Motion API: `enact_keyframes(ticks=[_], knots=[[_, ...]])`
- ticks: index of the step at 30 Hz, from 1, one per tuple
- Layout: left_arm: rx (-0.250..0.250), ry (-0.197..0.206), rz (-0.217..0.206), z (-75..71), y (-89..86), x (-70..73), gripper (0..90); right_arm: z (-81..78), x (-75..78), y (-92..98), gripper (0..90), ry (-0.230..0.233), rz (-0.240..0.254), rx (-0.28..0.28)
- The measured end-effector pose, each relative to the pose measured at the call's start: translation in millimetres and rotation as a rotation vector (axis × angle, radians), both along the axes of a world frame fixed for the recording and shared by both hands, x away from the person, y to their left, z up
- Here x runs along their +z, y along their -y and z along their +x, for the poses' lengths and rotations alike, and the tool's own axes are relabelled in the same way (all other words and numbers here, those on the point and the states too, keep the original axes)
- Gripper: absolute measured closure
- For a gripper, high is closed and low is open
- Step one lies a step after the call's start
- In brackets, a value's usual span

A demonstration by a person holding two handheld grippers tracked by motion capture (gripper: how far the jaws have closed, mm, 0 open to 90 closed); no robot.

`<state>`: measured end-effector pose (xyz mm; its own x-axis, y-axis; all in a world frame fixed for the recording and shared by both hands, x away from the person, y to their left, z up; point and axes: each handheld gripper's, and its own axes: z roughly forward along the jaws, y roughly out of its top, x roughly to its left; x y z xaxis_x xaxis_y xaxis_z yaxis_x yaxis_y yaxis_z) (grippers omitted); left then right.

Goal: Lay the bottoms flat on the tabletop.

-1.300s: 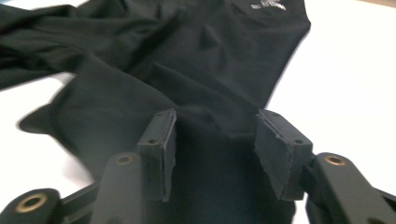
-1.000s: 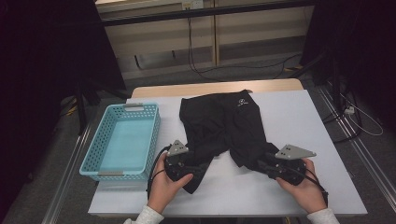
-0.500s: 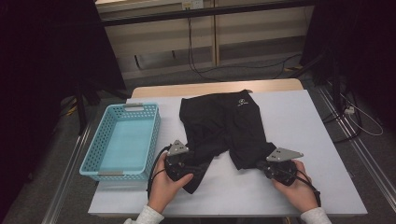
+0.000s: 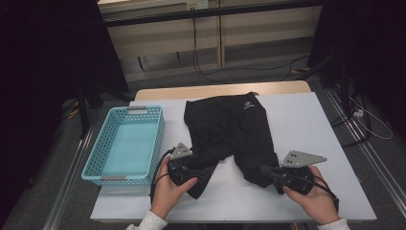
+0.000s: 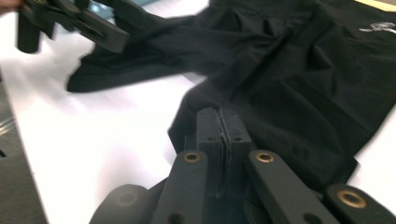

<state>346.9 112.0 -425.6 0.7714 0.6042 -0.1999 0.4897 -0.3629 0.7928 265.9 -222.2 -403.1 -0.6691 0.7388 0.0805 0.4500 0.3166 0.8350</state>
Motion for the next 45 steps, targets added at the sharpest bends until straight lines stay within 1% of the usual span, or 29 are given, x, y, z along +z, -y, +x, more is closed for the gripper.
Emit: enact_keyframes(ticks=[2,4,6,10,12,13,15,16,17,18,19,21,22,23,25,27,29,31,34,38,39,41,42,45], knots=[[-0.004,0.001,0.002,0.0,0.3,0.0,23.5,-0.4,0.7,-1.9,89.6,-0.003,0.003,0.011],[-0.005,0.002,0.003,0.3,1.0,-0.5,23.5,0.6,-1.4,-3.0,89.2,0.000,-0.003,-0.003],[-0.006,-0.002,0.002,0.3,1.9,-1.1,23.5,3.6,-9.7,-4.9,88.8,-0.014,-0.006,-0.009],[-0.015,-0.006,0.005,-0.6,3.8,-1.4,23.3,10.2,-32.5,-15.0,88.5,-0.072,-0.048,0.008],[-0.017,-0.003,0.005,-0.7,4.3,-1.5,23.3,12.7,-39.7,-21.0,88.1,-0.085,-0.082,0.020],[-0.016,-0.008,0.002,-1.1,4.8,-1.7,23.3,13.9,-41.5,-23.0,87.9,-0.090,-0.080,0.021],[-0.021,-0.010,0.005,-1.4,5.8,-2.5,23.3,14.9,-44.9,-27.6,83.4,-0.108,-0.074,0.035],[-0.024,-0.013,0.006,-1.5,6.0,-2.8,23.3,14.2,-45.8,-30.0,80.1,-0.110,-0.086,0.043],[-0.024,-0.012,0.006,-1.9,6.5,-3.1,23.2,13.1,-45.9,-31.4,75.3,-0.103,-0.092,0.044],[-0.029,-0.012,0.006,-2.0,6.9,-3.2,23.3,12.2,-44.7,-31.3,72.9,-0.099,-0.087,0.042],[-0.032,-0.008,0.005,-2.3,7.4,-3.1,23.4,11.5,-42.2,-29.9,69.4,-0.085,-0.085,0.038],[-0.042,-0.008,0.005,-2.9,9.0,-2.8,23.6,10.8,-35.3,-24.2,55.1,-0.051,-0.064,-0.002],[-0.044,-0.009,-0.003,-3.9,10.5,-2.8,23.6,10.3,-31.5,-19.9,51.9,-0.043,-0.047,-0.031],[-0.053,-0.004,0.003,-3.9,11.0,-2.3,23.7,9.7,-28.3,-15.1,52.0,-0.033,-0.035,-0.053],[-0.057,-0.004,-0.007,-4.9,13.3,-2.1,23.8,8.0,-24.4,-5.9,49.1,-0.014,-0.037,-0.093],[-0.067,-0.005,-0.003,-5.8,15.3,-2.2,23.8,6.4,-24.4,2.4,47.1,-0.018,-0.040,-0.128],[-0.078,-0.001,0.003,-6.7,18.8,-3.5,23.9,5.6,-26.7,8.4,45.2,-0.018,-0.047,-0.147],[-0.096,-0.005,0.008,-7.7,22.5,-4.9,25.1,4.8,-28.6,12.3,43.3,-0.032,-0.052,-0.174],[-0.122,-0.004,0.000,-9.1,28.4,-7.4,27.9,1.4,-29.0,14.2,40.6,-0.031,-0.053,-0.174],[-0.163,0.002,0.004,-12.1,38.9,-12.3,32.4,-2.2,-29.2,14.5,37.0,-0.022,-0.062,-0.178],[-0.175,0.003,0.010,-12.8,41.9,-13.3,34.0,-2.4,-29.5,15.3,36.3,-0.020,-0.066,-0.183],[-0.187,0.004,0.003,-14.3,48.7,-14.5,37.0,-2.7,-30.3,17.6,34.5,-0.022,-0.069,-0.200],[-0.201,0.003,0.002,-15.2,52.6,-14.9,40.5,-3.1,-30.7,18.8,34.3,-0.023,-0.070,-0.207],[-0.239,0.000,0.012,-17.2,66.0,-18.2,42.7,-5.0,-32.3,22.5,33.9,-0.027,-0.084,-0.218]])
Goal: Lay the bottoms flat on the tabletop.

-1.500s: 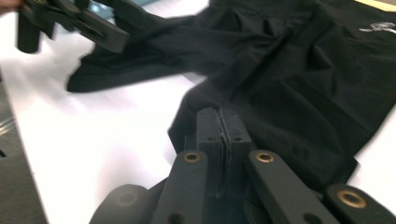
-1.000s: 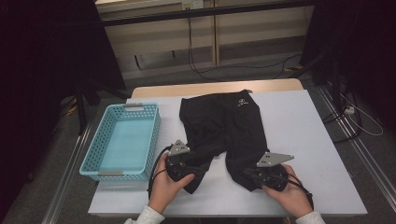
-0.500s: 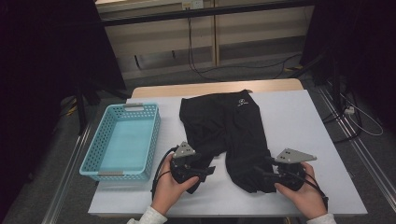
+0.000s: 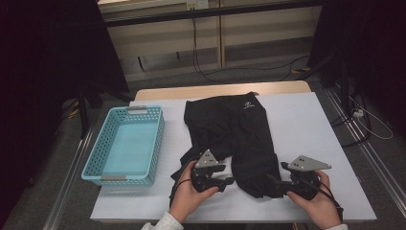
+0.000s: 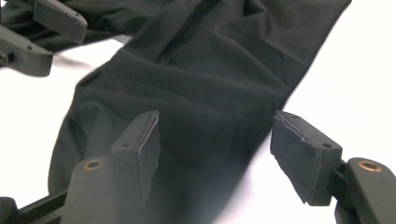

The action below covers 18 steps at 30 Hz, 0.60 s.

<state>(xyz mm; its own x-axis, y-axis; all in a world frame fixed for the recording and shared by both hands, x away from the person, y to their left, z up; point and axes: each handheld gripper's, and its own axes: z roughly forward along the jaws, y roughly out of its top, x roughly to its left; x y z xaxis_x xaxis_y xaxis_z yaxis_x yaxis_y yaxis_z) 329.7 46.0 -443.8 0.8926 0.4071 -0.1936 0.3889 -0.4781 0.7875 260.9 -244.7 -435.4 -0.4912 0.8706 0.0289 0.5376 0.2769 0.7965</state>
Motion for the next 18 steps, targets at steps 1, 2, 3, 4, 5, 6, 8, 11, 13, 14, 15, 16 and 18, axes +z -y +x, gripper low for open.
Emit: enact_keyframes(ticks=[1,2,3,4,5,6,8,11,13,14,15,16,18], knots=[[-0.010,-0.001,0.002,-0.3,4.4,-1.6,43.1,-0.7,-0.8,1.6,33.9,-0.004,-0.001,-0.004],[-0.018,0.000,0.008,-0.5,8.0,-2.9,43.3,-1.4,-1.6,3.4,33.5,-0.005,-0.002,-0.010],[-0.025,0.008,0.014,-1.0,11.2,-4.0,44.7,-2.1,-2.5,5.1,33.0,-0.009,-0.004,-0.017],[-0.035,0.009,0.021,-1.5,13.6,-4.4,46.6,-2.7,-3.3,6.9,32.7,-0.013,-0.005,-0.023],[-0.043,0.011,0.022,-2.0,15.9,-5.1,47.3,-3.5,-4.0,8.4,32.4,-0.019,-0.005,-0.032],[-0.051,0.009,0.020,-2.9,17.9,-5.5,48.8,-4.0,-4.8,9.8,32.1,-0.019,-0.002,-0.037],[-0.063,0.006,0.027,-4.2,21.6,-6.2,52.6,-5.2,-5.4,11.5,32.0,-0.031,0.011,-0.047],[-0.087,0.001,0.044,-7.1,26.3,-7.3,60.6,-5.8,-5.9,13.3,33.0,-0.037,0.009,-0.048],[-0.089,-0.005,0.058,-8.0,27.2,-8.8,65.0,-5.8,-7.1,13.7,33.8,-0.043,0.007,-0.046],[-0.090,-0.008,0.065,-7.4,26.6,-9.5,67.1,-5.8,-7.6,13.9,35.3,-0.045,0.001,-0.044],[-0.082,-0.011,0.070,-6.9,25.6,-10.4,67.5,-5.7,-8.1,14.1,36.2,-0.047,-0.006,-0.039],[-0.080,-0.015,0.069,-6.4,24.1,-10.7,69.1,-5.6,-8.7,13.9,36.0,-0.052,-0.009,-0.037],[-0.072,-0.025,0.069,-6.1,21.7,-10.6,73.7,-5.3,-10.0,14.5,35.9,-0.059,-0.016,-0.036]])
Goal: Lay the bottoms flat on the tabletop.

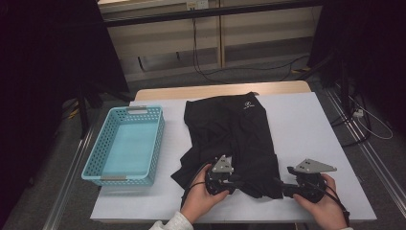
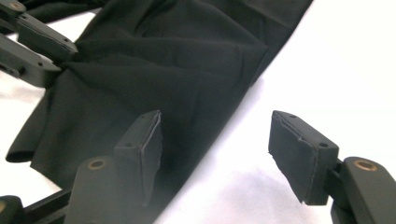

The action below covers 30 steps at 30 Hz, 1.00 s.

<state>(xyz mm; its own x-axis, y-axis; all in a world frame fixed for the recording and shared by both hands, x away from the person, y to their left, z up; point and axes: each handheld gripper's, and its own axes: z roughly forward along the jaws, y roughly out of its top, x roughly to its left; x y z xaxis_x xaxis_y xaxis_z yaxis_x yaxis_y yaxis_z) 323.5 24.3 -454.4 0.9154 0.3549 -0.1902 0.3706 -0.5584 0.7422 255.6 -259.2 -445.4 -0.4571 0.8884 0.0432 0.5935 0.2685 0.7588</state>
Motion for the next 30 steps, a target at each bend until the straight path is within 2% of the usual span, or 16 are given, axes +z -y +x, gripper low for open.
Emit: enact_keyframes(ticks=[4,7,9,11,13,15,17,21,24,30], knots=[[0.000,-0.010,0.028,-1.8,-2.5,1.1,81.8,1.2,-1.7,1.4,35.6,-0.008,0.007,-0.013],[0.005,-0.029,0.009,-1.3,-4.3,-0.5,86.9,1.3,-2.4,0.9,36.4,-0.014,0.007,-0.015],[0.012,-0.030,0.001,-2.0,-4.1,-1.5,88.1,1.7,-3.3,-0.7,37.4,-0.017,0.003,-0.005],[0.003,-0.015,0.020,-2.3,-3.9,0.1,89.0,2.3,-4.7,-2.2,40.6,-0.026,-0.006,0.006],[0.009,-0.010,0.021,-2.2,-4.3,0.6,89.3,2.8,-6.9,-3.3,44.2,-0.034,-0.004,0.022],[0.015,-0.017,0.010,-0.7,-6.3,0.7,89.4,3.2,-9.8,-4.5,47.5,-0.045,-0.008,0.037],[0.027,-0.021,0.004,1.4,-8.9,0.9,89.5,3.2,-11.1,-6.7,50.3,-0.029,-0.012,0.050],[0.038,-0.026,-0.013,4.3,-13.6,3.9,89.5,3.1,-11.3,-10.0,65.7,-0.029,0.007,0.066],[0.049,-0.033,-0.026,6.7,-18.9,6.5,89.9,3.0,-11.0,-13.4,87.4,-0.041,0.026,0.100],[0.074,-0.042,-0.042,11.3,-29.9,9.6,90.0,1.7,-7.2,-19.7,90.0,-0.056,0.062,0.156]])
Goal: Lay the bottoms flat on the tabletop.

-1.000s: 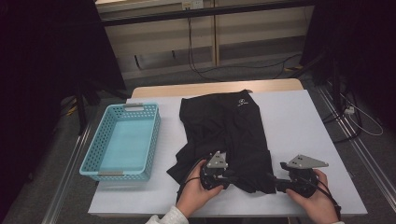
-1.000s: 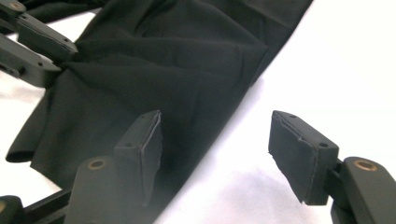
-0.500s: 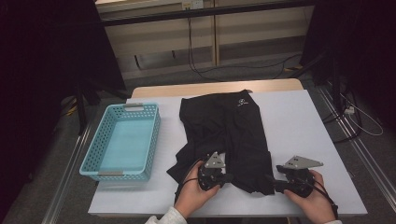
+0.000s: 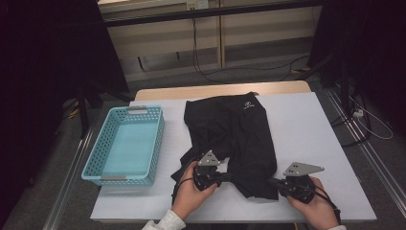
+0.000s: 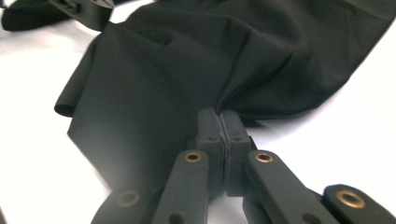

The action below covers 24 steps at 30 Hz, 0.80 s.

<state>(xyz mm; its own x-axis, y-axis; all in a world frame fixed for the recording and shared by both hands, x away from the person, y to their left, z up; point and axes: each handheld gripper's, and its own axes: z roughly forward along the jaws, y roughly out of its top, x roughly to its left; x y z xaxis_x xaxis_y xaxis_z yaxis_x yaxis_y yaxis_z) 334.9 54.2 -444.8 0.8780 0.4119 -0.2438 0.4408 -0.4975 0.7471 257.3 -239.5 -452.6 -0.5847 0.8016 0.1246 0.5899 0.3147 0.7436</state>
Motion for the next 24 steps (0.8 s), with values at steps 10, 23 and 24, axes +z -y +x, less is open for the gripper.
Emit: enact_keyframes(ticks=[10,23,24], knots=[[-0.018,-0.001,0.003,-3.3,2.7,0.8,90.0,-0.1,9.0,32.2,90.0,0.021,0.013,-0.109],[-0.087,0.030,-0.031,-14.2,27.8,0.6,55.1,1.1,6.8,21.8,89.8,-0.006,-0.041,-0.142],[-0.095,0.033,-0.029,-15.3,29.8,0.2,54.8,1.2,6.3,20.7,89.8,-0.010,-0.040,-0.142]])
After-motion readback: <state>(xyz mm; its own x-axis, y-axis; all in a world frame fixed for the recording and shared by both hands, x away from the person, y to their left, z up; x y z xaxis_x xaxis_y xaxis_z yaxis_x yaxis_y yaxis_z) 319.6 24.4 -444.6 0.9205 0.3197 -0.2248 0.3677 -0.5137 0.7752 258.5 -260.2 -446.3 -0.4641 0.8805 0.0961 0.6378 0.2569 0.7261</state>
